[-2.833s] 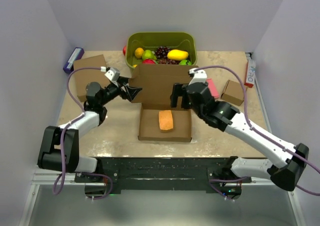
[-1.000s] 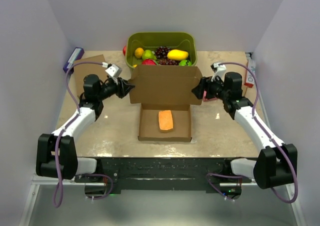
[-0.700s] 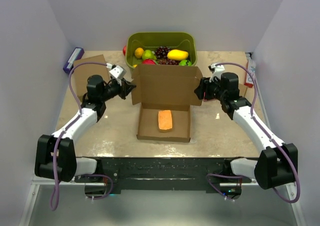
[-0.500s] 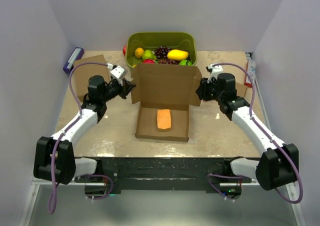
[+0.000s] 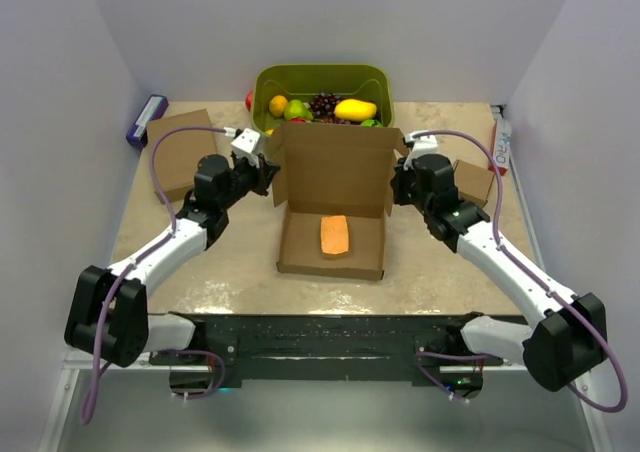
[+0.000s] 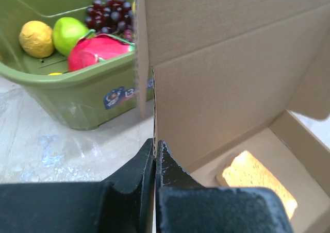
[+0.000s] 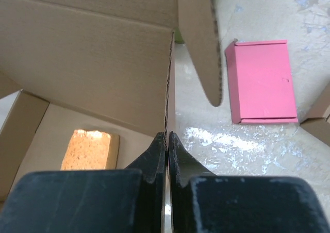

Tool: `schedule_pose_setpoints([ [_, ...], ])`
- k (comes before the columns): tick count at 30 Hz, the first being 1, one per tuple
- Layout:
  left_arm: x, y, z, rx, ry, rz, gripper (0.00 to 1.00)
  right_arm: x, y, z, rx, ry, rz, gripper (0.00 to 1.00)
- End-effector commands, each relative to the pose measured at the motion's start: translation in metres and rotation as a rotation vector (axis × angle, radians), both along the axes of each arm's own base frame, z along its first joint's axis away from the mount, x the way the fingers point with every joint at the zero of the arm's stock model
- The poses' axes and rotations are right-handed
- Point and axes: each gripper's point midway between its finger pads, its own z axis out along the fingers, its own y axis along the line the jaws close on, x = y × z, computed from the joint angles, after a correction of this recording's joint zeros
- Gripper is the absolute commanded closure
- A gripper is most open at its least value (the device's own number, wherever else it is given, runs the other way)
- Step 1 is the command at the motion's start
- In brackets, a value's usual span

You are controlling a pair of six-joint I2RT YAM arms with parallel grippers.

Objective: Fold the paper box

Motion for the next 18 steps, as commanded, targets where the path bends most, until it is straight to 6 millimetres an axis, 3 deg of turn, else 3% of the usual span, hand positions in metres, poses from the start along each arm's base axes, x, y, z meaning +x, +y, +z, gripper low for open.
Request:
schedule_pose_setpoints([
  [1,0.013,-0.014,0.025,-0.096,-0.031,0.053,1.00,0.019,0.018,0.053,0.117,-0.158,-0.098,1.00],
  [4,0.016,-0.016,0.033,-0.111,-0.060,0.100,1.00,0.023,0.025,0.059,0.117,-0.185,-0.142,1.00],
  [8,0.012,-0.028,0.029,-0.107,-0.082,0.132,1.00,0.025,0.032,0.064,0.151,-0.222,-0.205,1.00],
  [18,-0.011,-0.047,-0.009,-0.095,-0.050,0.168,1.00,0.012,0.045,0.033,0.165,-0.207,-0.248,1.00],
])
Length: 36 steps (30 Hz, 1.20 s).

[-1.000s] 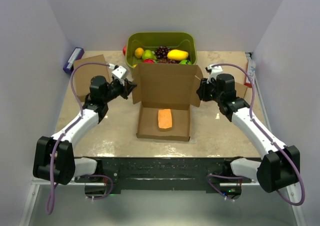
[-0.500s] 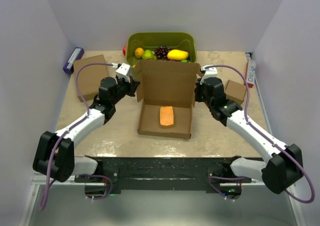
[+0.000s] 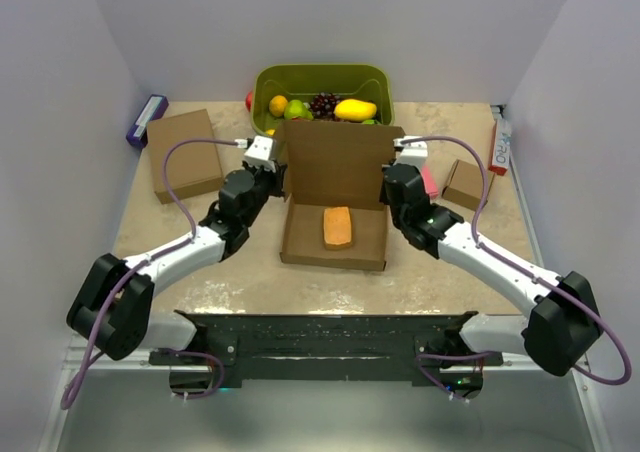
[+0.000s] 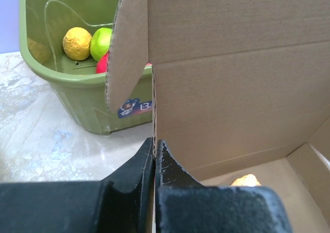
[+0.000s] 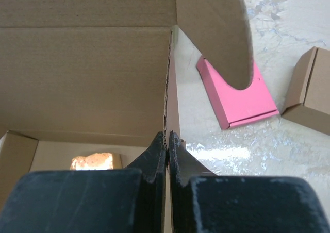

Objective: Fold the paper box

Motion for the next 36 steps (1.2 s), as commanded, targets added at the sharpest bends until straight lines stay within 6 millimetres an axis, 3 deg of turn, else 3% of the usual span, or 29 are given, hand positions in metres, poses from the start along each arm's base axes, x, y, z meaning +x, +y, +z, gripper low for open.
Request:
schedule_pose_setpoints([
  [1,-0.023,-0.036,-0.009,-0.062,0.005,-0.090,1.00,0.001,0.034,0.026,0.172,-0.106,0.040,1.00],
  [18,-0.073,-0.049,-0.073,-0.116,0.136,-0.103,1.00,-0.029,0.021,-0.023,0.150,-0.004,0.005,1.00],
  [30,-0.102,-0.048,-0.108,-0.097,0.199,-0.102,1.00,-0.054,0.006,-0.043,0.157,0.056,-0.016,1.00],
  [36,-0.112,-0.049,-0.109,-0.068,0.202,-0.121,1.00,-0.066,-0.002,-0.036,0.176,0.068,-0.021,0.87],
])
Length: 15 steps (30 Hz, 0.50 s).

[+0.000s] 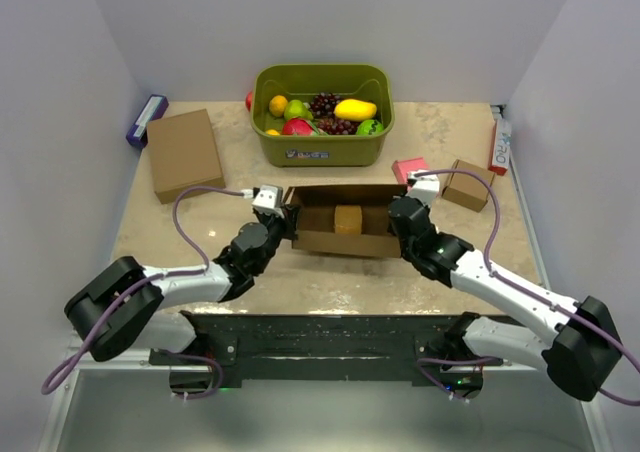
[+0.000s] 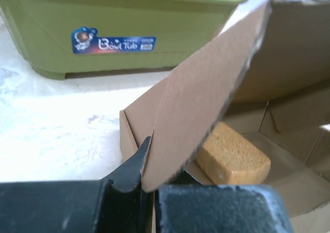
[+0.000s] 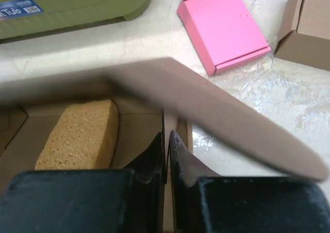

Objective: Fold the paper box

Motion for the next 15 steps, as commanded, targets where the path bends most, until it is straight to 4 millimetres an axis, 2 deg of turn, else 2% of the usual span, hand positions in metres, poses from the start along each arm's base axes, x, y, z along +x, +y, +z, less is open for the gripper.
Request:
schedule_pose_setpoints([
  [1,-0.035,-0.013,-0.047,0.082,0.154,-0.129,1.00,-0.011,0.018,0.016,0.126,-0.005,0.054,0.84],
  [3,-0.039,-0.010,-0.041,0.081,0.149,-0.133,0.95,-0.016,0.014,0.020,0.128,-0.001,0.061,0.74],
  [4,-0.041,-0.009,-0.041,0.081,0.148,-0.138,0.86,-0.018,0.013,0.021,0.129,0.000,0.063,0.71],
  [6,-0.047,-0.008,-0.030,0.071,0.117,-0.168,0.78,-0.024,0.010,0.023,0.130,0.008,0.072,0.62],
  [7,-0.052,-0.005,-0.034,0.075,0.119,-0.178,0.74,-0.026,0.009,0.024,0.131,0.009,0.073,0.53],
  [9,-0.059,-0.003,-0.026,0.051,0.090,-0.204,0.64,-0.031,0.007,0.022,0.132,0.021,0.083,0.46],
  [10,-0.064,0.000,-0.031,0.056,0.093,-0.216,0.61,-0.032,0.007,0.021,0.132,0.027,0.086,0.40],
  [11,-0.067,0.001,-0.023,0.036,0.072,-0.226,0.55,-0.034,0.006,0.018,0.131,0.034,0.090,0.37],
  [13,-0.076,0.002,-0.026,0.031,0.074,-0.258,0.46,-0.039,0.007,0.011,0.130,0.061,0.109,0.33],
  [15,-0.082,0.004,-0.018,0.010,0.057,-0.273,0.42,-0.043,0.008,0.006,0.132,0.083,0.122,0.29],
])
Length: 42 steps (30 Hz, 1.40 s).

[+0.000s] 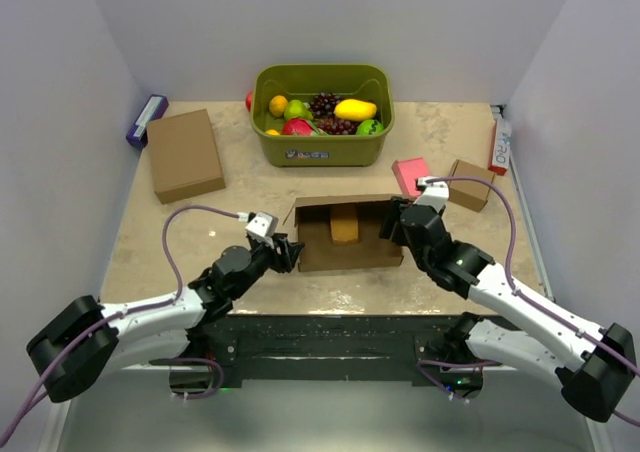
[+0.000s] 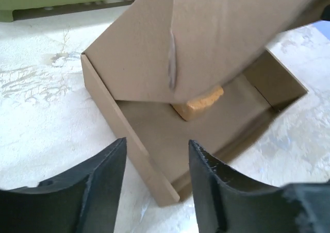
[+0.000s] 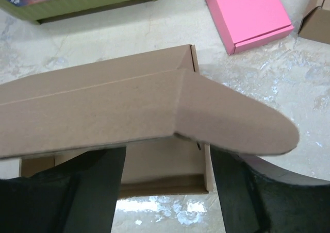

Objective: Fold the paper box

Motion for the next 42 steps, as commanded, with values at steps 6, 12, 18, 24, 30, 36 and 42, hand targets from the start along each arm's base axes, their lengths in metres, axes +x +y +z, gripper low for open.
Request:
schedule_pose_setpoints([
  [6,-0.028,0.005,0.026,-0.090,-0.024,-0.089,0.30,-0.024,0.007,-0.003,0.034,0.058,0.110,0.21],
  [12,-0.036,0.013,0.047,-0.117,-0.015,-0.083,0.27,-0.043,0.012,0.014,0.009,0.113,0.226,0.12],
  [18,-0.039,0.027,0.087,-0.136,-0.048,-0.049,0.26,-0.062,0.001,0.050,-0.004,0.099,0.286,0.11],
  [24,-0.036,0.059,0.152,-0.127,-0.097,0.076,0.27,-0.071,-0.014,0.125,0.023,-0.033,0.302,0.12],
  [30,-0.030,0.055,0.197,-0.113,-0.131,0.076,0.24,-0.060,0.000,0.176,0.092,-0.116,0.312,0.10],
  [36,-0.012,0.033,0.237,-0.052,-0.210,0.033,0.13,-0.046,0.060,0.228,0.246,-0.190,0.481,0.01],
  [42,0.027,-0.003,0.273,-0.182,-0.224,-0.110,0.12,0.005,0.084,0.228,0.166,-0.182,0.412,0.01],
])
